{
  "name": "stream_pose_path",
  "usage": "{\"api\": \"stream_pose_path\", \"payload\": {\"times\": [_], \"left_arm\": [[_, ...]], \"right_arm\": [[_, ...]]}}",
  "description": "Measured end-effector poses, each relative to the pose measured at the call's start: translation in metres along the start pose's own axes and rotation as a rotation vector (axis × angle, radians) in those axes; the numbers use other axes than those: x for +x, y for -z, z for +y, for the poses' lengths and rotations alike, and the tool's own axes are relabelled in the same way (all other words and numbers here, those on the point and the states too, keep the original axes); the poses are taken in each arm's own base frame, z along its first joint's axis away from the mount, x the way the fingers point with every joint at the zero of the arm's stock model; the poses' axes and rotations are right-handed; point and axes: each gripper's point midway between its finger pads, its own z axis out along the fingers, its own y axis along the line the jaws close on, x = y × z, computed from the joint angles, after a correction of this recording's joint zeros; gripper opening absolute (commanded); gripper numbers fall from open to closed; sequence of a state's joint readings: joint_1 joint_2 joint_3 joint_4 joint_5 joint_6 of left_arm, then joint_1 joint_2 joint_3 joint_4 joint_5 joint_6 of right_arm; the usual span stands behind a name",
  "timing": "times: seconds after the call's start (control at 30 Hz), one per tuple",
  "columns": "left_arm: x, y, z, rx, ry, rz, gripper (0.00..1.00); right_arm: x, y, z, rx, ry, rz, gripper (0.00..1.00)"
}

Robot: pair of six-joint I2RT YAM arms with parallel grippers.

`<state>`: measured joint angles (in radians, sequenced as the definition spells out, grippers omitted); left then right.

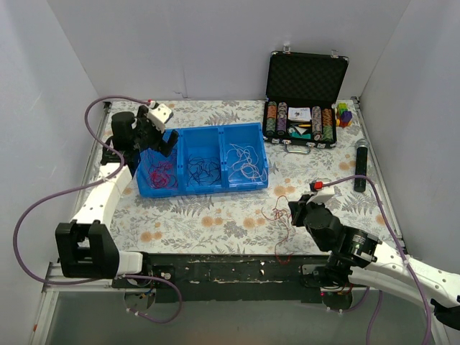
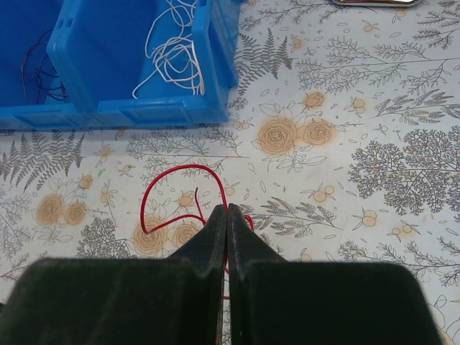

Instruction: Untangle the cables

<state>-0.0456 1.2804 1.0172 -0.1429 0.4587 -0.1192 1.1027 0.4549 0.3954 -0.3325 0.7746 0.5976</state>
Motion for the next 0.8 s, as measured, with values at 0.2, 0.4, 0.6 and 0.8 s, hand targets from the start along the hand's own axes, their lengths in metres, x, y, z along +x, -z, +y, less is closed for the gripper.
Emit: {"api": "stream_pose_path", "payload": {"times": [0.2,0.4,0.6,0.8], "left_arm": [[-0.035,-0.011,0.02,-0.002,0.074,-0.031,0.98],[-0.107,0.01,0.031,0.004,0.15,-0.171,0.98],[-0.109,0.013,0.018,0.041,0.348,-0.16,0.98],[-0.001,-0.004,-0.015,0.002,0.498,0.099,0.98]], "right_arm": [[0.0,0.0,0.001,-0.005,-0.001,0.002,0.01],[0.0,0.0,0.004,-0.024,-0.002,0.006,0.01],[0.001,-0.001,0.014,-0.067,0.016,0.014,0.01],[0.005,-0.002,0.02,-0.091,0.04,0.032,0.01]]}}
